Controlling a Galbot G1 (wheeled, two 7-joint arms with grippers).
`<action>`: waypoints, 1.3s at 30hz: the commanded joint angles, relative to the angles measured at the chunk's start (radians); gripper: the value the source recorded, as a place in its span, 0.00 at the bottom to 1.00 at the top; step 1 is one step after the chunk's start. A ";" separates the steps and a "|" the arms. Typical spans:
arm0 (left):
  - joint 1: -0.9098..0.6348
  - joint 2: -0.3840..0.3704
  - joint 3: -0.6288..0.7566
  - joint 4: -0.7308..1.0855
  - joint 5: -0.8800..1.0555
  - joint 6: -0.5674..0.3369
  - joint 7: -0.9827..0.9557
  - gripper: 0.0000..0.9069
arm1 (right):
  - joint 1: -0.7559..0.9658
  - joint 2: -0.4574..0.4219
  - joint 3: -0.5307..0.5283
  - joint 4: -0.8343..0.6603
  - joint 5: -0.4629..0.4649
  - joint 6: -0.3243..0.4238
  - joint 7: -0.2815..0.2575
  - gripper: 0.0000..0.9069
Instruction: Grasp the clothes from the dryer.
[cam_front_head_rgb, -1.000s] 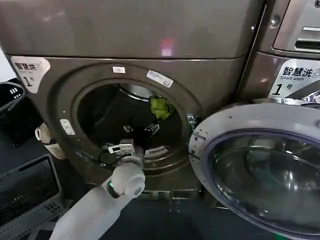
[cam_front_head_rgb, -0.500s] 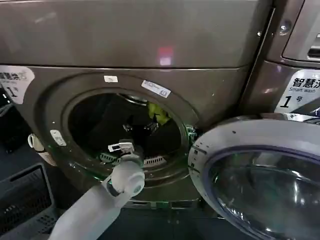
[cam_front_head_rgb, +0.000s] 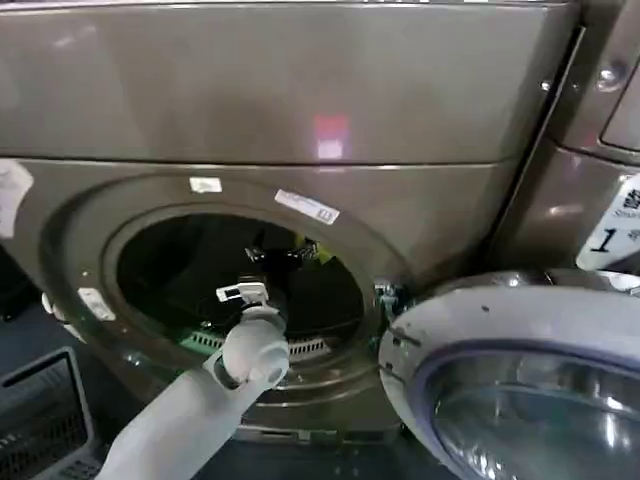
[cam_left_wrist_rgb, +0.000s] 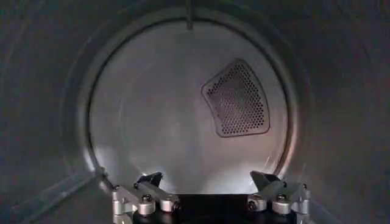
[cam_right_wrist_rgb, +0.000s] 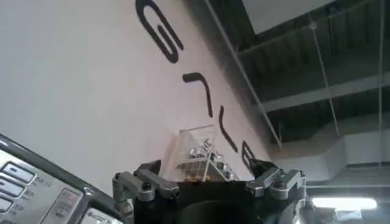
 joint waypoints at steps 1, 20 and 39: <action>-0.043 -0.024 0.013 0.045 0.000 0.000 0.002 1.00 | -0.007 -0.009 0.028 -0.007 0.007 -0.002 0.001 1.00; -0.224 -0.222 0.017 0.437 0.073 -0.034 0.040 1.00 | -0.009 -0.014 0.045 -0.009 0.013 -0.002 -0.008 1.00; -0.388 -0.367 -0.036 0.836 0.204 -0.123 0.155 1.00 | -0.001 -0.026 0.037 -0.014 0.012 -0.001 -0.013 1.00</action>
